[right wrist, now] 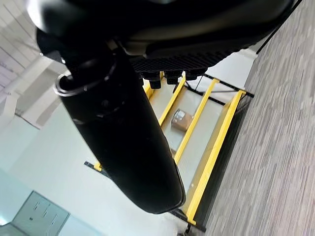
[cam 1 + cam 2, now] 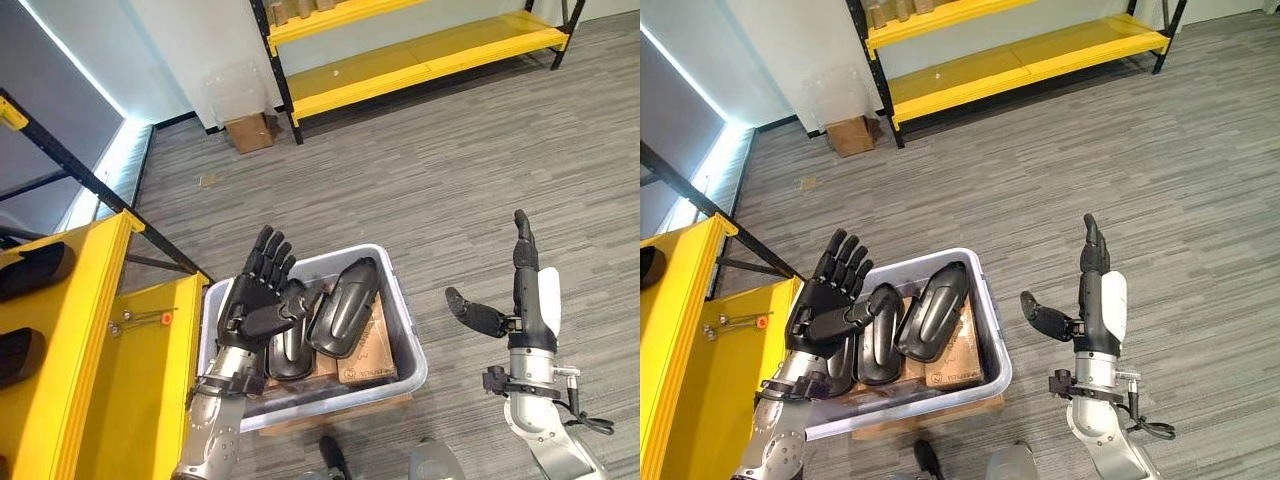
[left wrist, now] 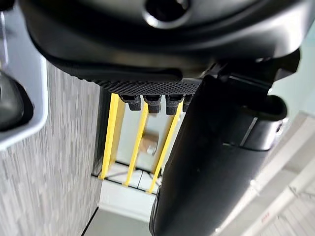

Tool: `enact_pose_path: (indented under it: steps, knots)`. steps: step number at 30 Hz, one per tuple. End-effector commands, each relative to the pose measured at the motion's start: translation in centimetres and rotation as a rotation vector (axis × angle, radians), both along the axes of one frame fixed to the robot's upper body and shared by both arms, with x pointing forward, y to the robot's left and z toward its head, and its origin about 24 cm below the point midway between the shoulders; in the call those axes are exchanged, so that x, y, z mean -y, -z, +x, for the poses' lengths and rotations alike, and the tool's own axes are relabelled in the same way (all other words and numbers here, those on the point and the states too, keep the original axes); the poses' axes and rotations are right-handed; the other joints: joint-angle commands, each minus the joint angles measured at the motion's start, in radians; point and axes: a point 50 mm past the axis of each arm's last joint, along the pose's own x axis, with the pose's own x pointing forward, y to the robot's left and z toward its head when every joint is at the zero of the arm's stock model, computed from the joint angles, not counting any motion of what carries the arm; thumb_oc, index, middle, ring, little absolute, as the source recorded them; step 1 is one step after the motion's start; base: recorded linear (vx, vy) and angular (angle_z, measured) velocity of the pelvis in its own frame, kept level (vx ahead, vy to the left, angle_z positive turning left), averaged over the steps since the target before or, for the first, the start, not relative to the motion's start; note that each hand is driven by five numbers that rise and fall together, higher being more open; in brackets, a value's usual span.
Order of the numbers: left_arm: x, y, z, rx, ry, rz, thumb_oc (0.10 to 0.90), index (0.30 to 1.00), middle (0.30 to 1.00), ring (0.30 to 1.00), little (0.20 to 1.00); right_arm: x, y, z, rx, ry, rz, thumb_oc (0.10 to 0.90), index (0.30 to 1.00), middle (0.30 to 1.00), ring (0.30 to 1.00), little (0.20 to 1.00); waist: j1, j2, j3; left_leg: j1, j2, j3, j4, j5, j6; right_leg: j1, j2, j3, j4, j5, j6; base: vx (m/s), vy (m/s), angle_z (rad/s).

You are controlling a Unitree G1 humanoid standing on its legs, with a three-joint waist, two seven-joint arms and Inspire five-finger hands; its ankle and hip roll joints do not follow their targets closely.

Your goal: Move parts from the plastic box to the shelf.

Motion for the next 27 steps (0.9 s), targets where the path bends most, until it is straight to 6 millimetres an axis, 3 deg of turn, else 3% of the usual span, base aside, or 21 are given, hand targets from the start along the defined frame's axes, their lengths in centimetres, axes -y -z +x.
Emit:
enact_pose_path:
  steps: [1,6,9,11,13,14,16,20,27]
  knots:
    - [-1.1,-4.3,0.9,0.233,-0.048,0.022,0.900,1.000,1.000,1.000,1.000,-0.7,-4.3,1.1,0.234,-0.047,-0.001,0.900,1.000,1.000,1.000,1.000,-0.019,-0.050,-0.071,-0.049,0.044,0.133,0.077,-0.105,-0.016,0.077,0.049,-0.039,-0.008,-0.069,-0.045,0.03,0.055,0.27]
    - [-1.1,-4.2,0.7,0.213,-0.068,0.038,0.900,1.000,1.000,1.000,1.000,-0.7,-4.1,1.3,0.237,-0.033,-0.001,0.900,1.000,1.000,1.000,1.000,-0.020,-0.055,-0.079,-0.073,0.032,0.167,0.125,-0.147,0.013,0.076,0.048,-0.036,0.003,-0.080,-0.047,0.05,0.050,0.31]
    - [-1.4,-4.2,0.5,0.201,-0.121,0.052,0.900,1.000,1.000,1.000,1.000,-0.9,-4.2,1.3,0.235,-0.051,0.012,0.900,1.000,1.000,1.000,1.000,-0.005,-0.067,-0.072,-0.072,0.011,0.110,0.159,-0.180,0.024,0.057,0.040,-0.007,0.019,-0.071,-0.042,0.08,0.046,0.02]
    - [-1.9,-4.4,0.2,0.202,-0.159,0.064,0.900,1.000,1.000,1.000,1.000,-1.3,-4.3,1.4,0.237,-0.078,0.019,0.900,1.000,1.000,1.000,1.000,0.027,-0.076,-0.061,-0.084,0.002,0.010,0.197,-0.187,0.027,0.033,0.040,0.030,0.014,-0.039,-0.047,-0.01,0.016,-0.15]
    - [-2.4,-4.3,-0.6,0.198,-0.201,0.073,0.900,1.000,1.000,1.000,1.000,-2.0,-4.3,1.8,0.230,-0.123,0.023,0.900,1.000,1.000,1.000,1.000,0.082,-0.100,-0.040,-0.089,-0.009,-0.201,0.285,-0.205,0.002,0.021,0.027,0.110,0.005,-0.017,-0.047,0.04,0.048,-0.79]
    - [-2.6,-4.2,-1.0,0.199,-0.217,0.075,0.900,1.000,1.000,1.000,1.000,-2.3,-4.4,2.0,0.231,-0.144,0.022,0.900,1.000,1.000,1.000,1.000,0.100,-0.104,-0.032,-0.086,-0.014,-0.272,0.302,-0.200,-0.008,0.019,0.031,0.146,0.002,-0.012,-0.046,0.07,0.063,-1.43]
    - [-3.2,-4.2,-1.7,0.193,-0.243,0.082,0.900,1.000,1.000,1.000,1.000,-2.6,-4.5,2.3,0.230,-0.171,0.023,0.900,1.000,1.000,1.000,1.000,0.126,-0.104,-0.025,-0.060,-0.014,-0.362,0.281,-0.189,-0.018,0.009,0.042,0.198,0.000,-0.006,-0.040,0.05,0.107,-1.89]
    - [-4.0,-3.9,-1.8,0.202,-0.217,0.099,0.900,1.000,1.000,1.000,1.000,-1.8,-4.5,2.5,0.232,-0.142,0.023,0.900,1.000,1.000,1.000,1.000,0.104,-0.085,-0.036,-0.008,0.020,-0.308,0.178,-0.213,-0.028,-0.005,0.020,0.196,-0.005,0.001,-0.010,-0.01,0.166,-0.31]
    - [-4.8,-3.7,-2.0,0.214,-0.220,0.092,0.900,1.000,1.000,1.000,1.000,-2.0,-4.7,2.3,0.207,-0.167,0.017,0.900,1.000,1.000,1.000,1.000,0.090,-0.072,-0.053,0.026,0.057,-0.249,0.069,-0.168,-0.052,0.009,-0.032,0.144,-0.079,0.045,0.033,0.00,0.144,0.04]
